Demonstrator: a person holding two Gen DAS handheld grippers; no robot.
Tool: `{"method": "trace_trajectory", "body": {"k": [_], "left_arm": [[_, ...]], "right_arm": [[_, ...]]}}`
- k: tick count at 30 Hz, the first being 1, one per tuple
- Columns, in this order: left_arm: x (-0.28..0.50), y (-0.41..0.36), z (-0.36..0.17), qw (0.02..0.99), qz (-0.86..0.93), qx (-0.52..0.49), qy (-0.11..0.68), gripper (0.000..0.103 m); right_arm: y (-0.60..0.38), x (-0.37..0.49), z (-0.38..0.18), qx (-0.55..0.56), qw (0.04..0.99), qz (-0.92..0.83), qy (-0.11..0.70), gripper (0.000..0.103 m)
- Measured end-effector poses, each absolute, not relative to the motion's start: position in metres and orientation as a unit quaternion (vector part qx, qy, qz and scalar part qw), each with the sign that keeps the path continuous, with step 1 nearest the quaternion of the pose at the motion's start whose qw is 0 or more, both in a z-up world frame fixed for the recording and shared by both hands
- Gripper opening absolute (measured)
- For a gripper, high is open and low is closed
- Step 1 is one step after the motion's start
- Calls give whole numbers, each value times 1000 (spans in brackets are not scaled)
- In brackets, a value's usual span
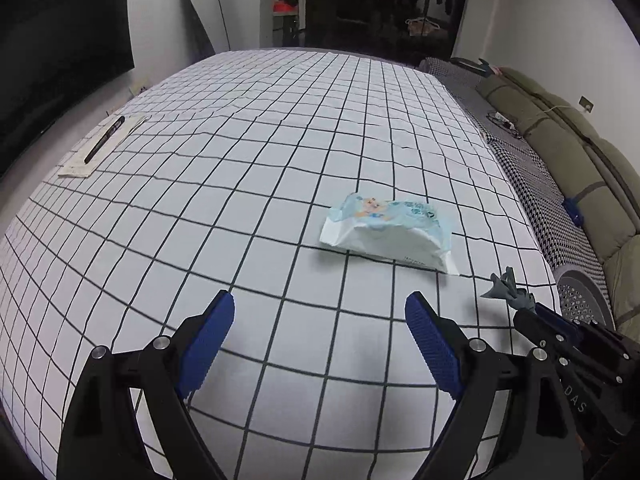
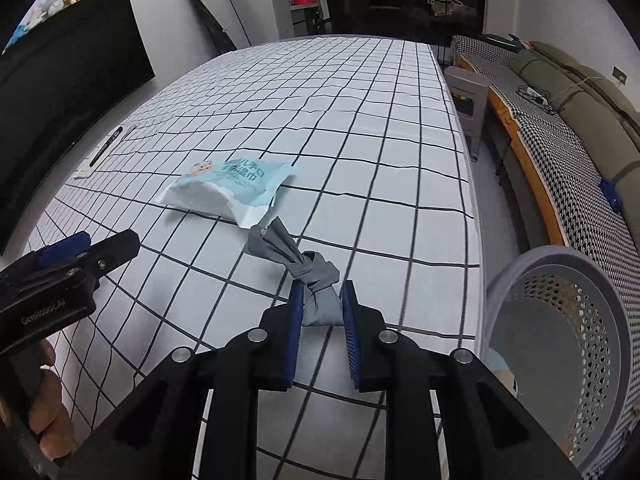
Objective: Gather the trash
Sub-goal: 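Grasp the light-blue wipes packet with the left tool while the right tool holds the cloth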
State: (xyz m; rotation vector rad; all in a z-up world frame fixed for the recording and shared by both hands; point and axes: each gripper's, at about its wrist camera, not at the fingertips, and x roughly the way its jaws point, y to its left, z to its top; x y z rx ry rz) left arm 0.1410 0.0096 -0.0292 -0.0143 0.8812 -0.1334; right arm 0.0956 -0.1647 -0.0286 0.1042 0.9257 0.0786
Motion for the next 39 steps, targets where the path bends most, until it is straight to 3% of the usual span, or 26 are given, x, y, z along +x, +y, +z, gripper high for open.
{"method": "trace_trajectory", "body": {"k": [18, 39], "left_arm": [[195, -62, -49, 890, -63, 18, 452, 86], [178, 14, -53, 887, 5, 3, 461, 86]], "right_arm": [[-213, 79, -29, 109, 896, 26, 430, 19], [-198, 77, -18, 97, 901, 42, 420, 19]]}}
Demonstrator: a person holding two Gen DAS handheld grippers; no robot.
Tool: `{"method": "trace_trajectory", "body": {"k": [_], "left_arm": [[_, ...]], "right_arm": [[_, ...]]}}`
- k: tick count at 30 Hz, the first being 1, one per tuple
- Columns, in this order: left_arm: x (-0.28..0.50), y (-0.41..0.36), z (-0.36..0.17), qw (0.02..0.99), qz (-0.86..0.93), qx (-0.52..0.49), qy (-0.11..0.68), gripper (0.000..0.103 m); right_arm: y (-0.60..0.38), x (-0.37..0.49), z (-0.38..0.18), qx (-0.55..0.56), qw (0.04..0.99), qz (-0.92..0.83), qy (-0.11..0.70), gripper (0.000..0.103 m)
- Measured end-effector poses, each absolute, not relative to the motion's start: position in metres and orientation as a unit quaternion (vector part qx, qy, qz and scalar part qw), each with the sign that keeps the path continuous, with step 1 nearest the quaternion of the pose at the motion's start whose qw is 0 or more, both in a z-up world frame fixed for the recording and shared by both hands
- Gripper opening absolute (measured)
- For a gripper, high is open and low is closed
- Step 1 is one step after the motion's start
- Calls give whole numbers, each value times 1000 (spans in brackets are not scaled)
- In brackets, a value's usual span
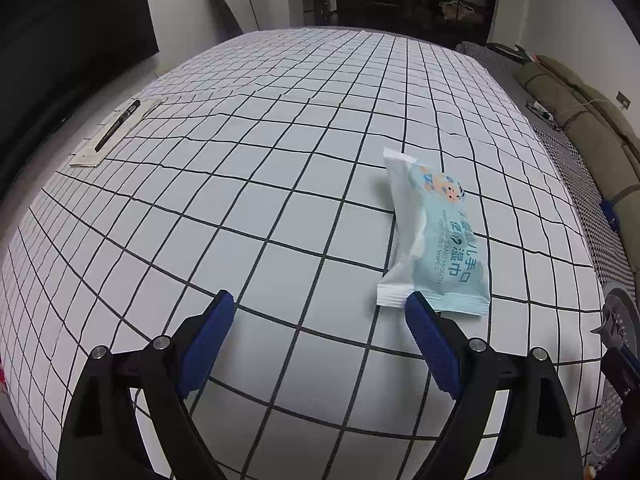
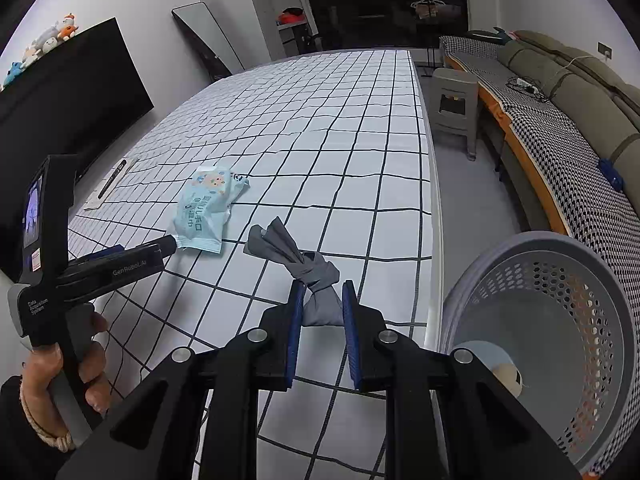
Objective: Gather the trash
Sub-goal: 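Grasp the light-blue wipes packet with the left tool while the right tool holds the cloth, then carry the wipes packet and grey cloth in both tools over the basket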
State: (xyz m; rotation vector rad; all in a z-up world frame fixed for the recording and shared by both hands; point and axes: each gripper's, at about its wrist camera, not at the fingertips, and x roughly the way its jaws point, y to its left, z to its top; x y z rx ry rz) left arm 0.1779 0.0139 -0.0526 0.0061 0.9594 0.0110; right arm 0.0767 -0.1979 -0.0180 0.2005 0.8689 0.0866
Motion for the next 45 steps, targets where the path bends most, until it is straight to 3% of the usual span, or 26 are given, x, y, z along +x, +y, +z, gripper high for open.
{"method": "trace_trajectory", "body": {"k": [12, 29, 35, 45], "left_arm": [[178, -17, -27, 900, -44, 16, 433, 87], [230, -55, -62, 877, -57, 49, 474, 87], [225, -56, -64, 876, -82, 42, 473, 57], [170, -63, -40, 885, -116, 40, 450, 54]], "right_arm": [[-201, 75, -16, 100, 903, 39, 416, 19], [-231, 73, -27, 127, 899, 22, 419, 19], [-234, 72, -27, 128, 898, 18, 421, 19], [-245, 58, -21, 132, 901, 8, 414, 19]]}}
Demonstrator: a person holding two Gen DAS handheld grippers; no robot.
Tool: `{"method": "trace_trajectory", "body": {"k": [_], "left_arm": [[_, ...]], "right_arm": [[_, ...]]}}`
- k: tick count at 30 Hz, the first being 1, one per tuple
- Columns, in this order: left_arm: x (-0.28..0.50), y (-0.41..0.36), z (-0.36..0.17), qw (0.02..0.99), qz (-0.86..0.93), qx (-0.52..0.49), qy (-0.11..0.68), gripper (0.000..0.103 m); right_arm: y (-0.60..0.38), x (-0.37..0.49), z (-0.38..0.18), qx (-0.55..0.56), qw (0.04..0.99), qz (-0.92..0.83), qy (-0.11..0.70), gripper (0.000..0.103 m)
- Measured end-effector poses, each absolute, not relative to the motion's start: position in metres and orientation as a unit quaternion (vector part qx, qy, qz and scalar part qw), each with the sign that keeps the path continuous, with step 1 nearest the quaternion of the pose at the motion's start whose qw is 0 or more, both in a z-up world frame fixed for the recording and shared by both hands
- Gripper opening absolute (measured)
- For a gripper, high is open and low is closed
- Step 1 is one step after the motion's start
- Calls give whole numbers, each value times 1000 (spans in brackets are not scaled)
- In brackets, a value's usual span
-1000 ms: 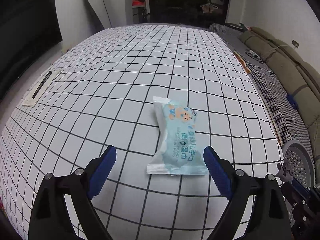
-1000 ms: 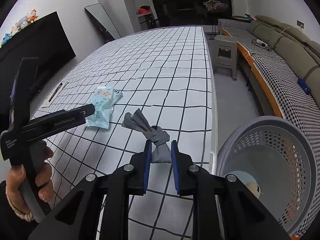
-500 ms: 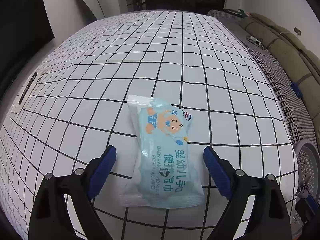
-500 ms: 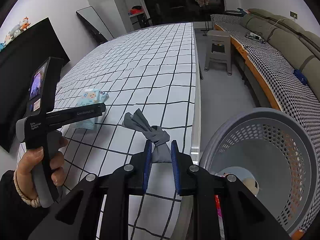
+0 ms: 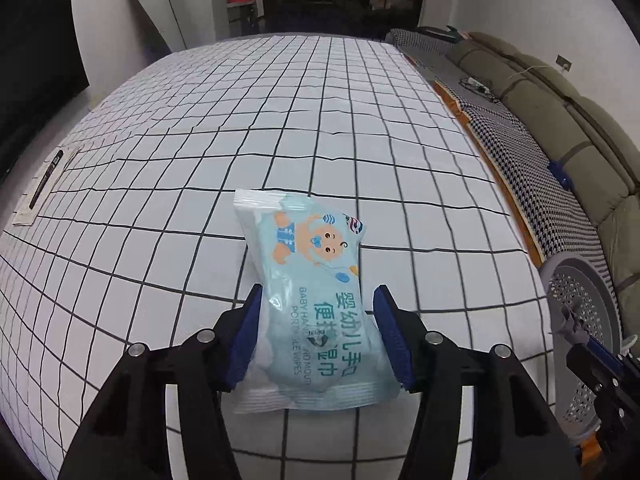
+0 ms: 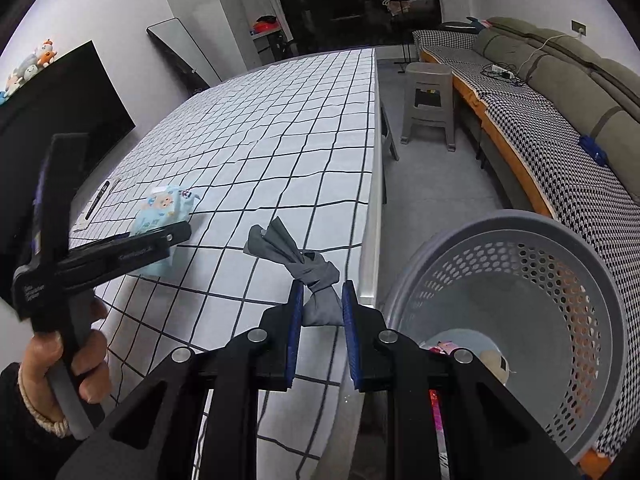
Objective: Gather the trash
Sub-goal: 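Carry the wipes packet and grey cloth in both tools over the basket, then open both tools to drop the packet and cloth into the basket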
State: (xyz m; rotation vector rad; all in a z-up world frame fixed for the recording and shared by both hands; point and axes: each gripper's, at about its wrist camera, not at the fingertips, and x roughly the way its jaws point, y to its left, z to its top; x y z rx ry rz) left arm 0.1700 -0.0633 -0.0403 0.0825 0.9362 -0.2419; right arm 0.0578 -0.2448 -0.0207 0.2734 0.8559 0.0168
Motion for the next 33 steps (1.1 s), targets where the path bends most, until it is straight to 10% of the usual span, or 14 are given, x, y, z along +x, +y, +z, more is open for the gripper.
{"method": "trace_trajectory", "body": {"k": [29, 33], "left_arm": [[49, -254, -33, 856, -270, 107, 427, 57], [48, -258, -32, 859, -263, 113, 425, 70]], "right_arm": [[-404, -46, -51, 187, 875, -124, 429, 19], [-410, -44, -51, 189, 877, -126, 423, 27]]}}
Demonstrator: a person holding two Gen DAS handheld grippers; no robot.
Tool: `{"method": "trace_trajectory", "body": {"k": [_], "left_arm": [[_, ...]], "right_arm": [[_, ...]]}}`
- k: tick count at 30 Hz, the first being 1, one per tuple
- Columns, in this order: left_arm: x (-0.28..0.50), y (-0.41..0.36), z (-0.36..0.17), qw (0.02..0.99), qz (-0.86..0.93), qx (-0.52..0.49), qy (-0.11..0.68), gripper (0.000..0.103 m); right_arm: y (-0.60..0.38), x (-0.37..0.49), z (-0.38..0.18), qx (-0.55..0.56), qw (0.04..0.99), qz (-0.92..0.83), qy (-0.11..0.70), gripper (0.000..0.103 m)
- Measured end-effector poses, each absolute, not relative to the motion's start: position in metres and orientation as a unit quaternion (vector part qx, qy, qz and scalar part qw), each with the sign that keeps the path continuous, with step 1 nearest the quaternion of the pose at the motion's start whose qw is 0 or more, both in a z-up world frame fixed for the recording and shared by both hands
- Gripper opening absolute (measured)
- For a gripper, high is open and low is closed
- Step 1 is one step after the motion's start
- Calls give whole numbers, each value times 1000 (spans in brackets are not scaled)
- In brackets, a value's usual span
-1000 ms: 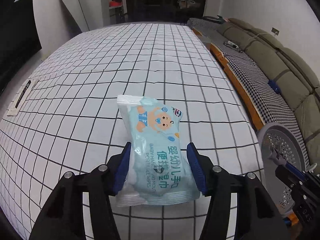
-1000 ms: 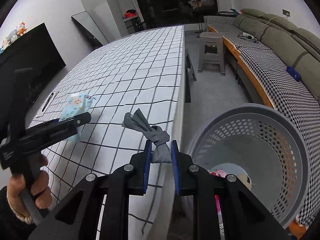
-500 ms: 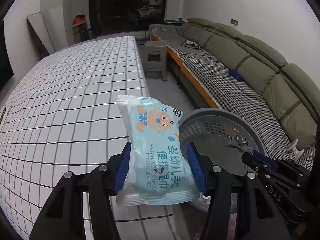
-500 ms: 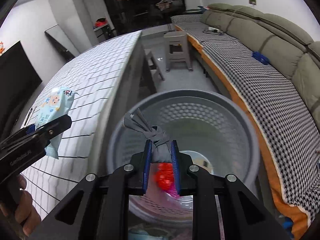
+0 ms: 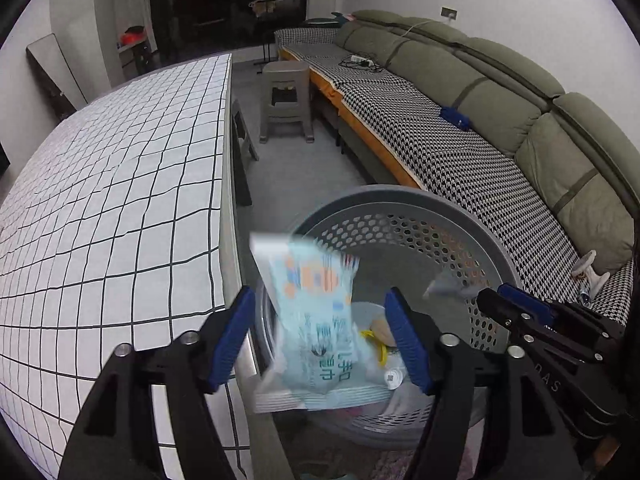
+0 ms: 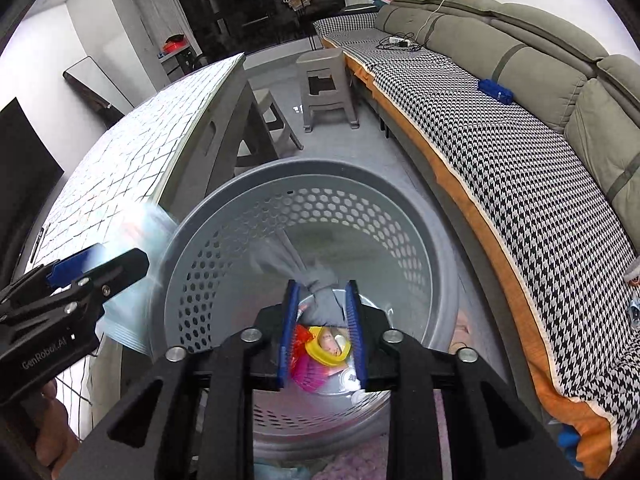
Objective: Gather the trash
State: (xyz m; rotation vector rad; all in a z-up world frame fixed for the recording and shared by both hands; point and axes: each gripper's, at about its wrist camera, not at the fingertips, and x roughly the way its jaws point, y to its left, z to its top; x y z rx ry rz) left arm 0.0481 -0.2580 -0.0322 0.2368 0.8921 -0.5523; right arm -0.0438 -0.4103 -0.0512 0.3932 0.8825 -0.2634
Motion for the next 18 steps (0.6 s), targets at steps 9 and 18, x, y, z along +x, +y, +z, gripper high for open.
{"method": "trace_trajectory", "body": {"k": [9, 18], "left_arm": [[46, -262, -32, 862, -251, 113, 425, 73], [45, -260, -32, 866, -239, 109, 425, 78]], "right_arm": [[-412, -46, -52, 191, 877, -129, 421, 36], [-409, -53, -49, 190, 879, -131, 417, 41]]}}
